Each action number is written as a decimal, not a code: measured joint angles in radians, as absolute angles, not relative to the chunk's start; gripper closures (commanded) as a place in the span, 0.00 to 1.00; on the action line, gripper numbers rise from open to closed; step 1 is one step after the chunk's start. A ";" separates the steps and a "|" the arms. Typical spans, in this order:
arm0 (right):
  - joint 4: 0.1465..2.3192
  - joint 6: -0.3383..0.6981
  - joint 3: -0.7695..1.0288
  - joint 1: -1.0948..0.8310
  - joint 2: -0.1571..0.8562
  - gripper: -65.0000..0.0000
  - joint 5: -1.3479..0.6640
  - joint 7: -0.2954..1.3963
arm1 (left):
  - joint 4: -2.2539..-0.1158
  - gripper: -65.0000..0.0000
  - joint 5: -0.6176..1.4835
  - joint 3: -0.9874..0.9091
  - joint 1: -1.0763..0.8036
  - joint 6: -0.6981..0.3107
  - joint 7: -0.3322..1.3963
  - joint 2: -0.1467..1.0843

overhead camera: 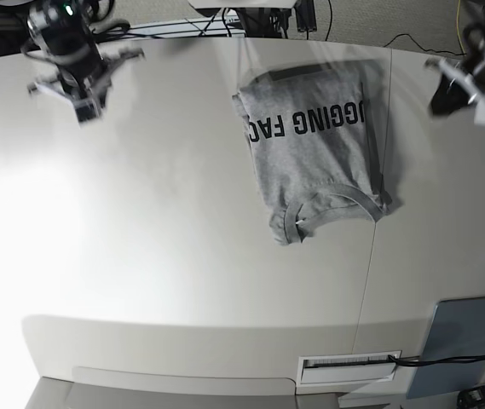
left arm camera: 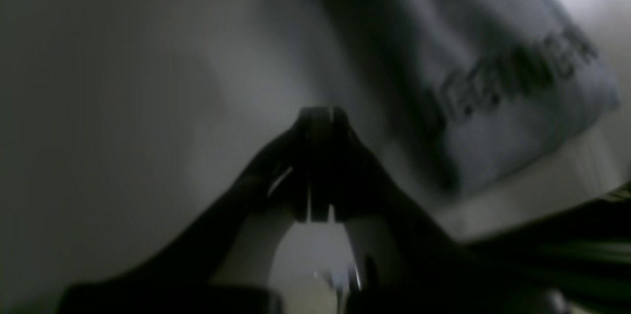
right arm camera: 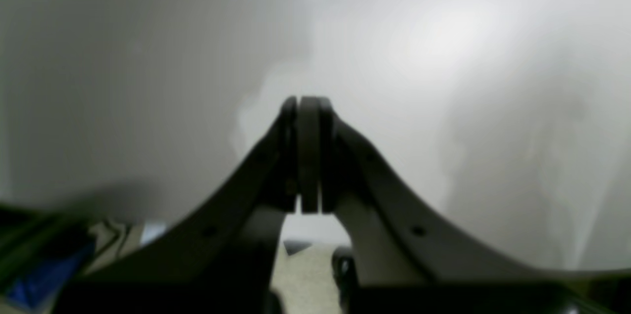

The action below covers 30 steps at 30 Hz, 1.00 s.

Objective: Fold the T-shirt properly

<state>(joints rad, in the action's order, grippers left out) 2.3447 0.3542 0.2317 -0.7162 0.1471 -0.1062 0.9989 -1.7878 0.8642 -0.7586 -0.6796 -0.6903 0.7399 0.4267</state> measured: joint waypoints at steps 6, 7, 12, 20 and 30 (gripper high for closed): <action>2.339 0.358 0.288 -1.007 0.144 1.00 -0.131 1.026 | -1.770 1.00 0.843 -0.804 -0.918 -0.691 0.734 0.363; 2.339 0.357 0.286 -1.058 0.141 1.00 -0.133 1.021 | -1.746 1.00 0.824 -0.787 -0.936 -0.694 0.735 0.350; 2.189 0.361 0.283 -1.166 0.138 1.00 -0.114 0.921 | -1.496 1.00 0.672 -0.627 -0.912 -0.689 0.628 0.348; 1.505 0.381 0.283 -0.897 0.140 1.00 0.095 0.681 | -1.010 1.00 0.319 -0.288 -0.732 -0.687 0.240 0.331; 0.478 0.416 0.287 -0.420 0.204 1.00 0.152 0.031 | -0.603 0.86 0.264 -0.106 -0.436 -0.455 0.113 0.202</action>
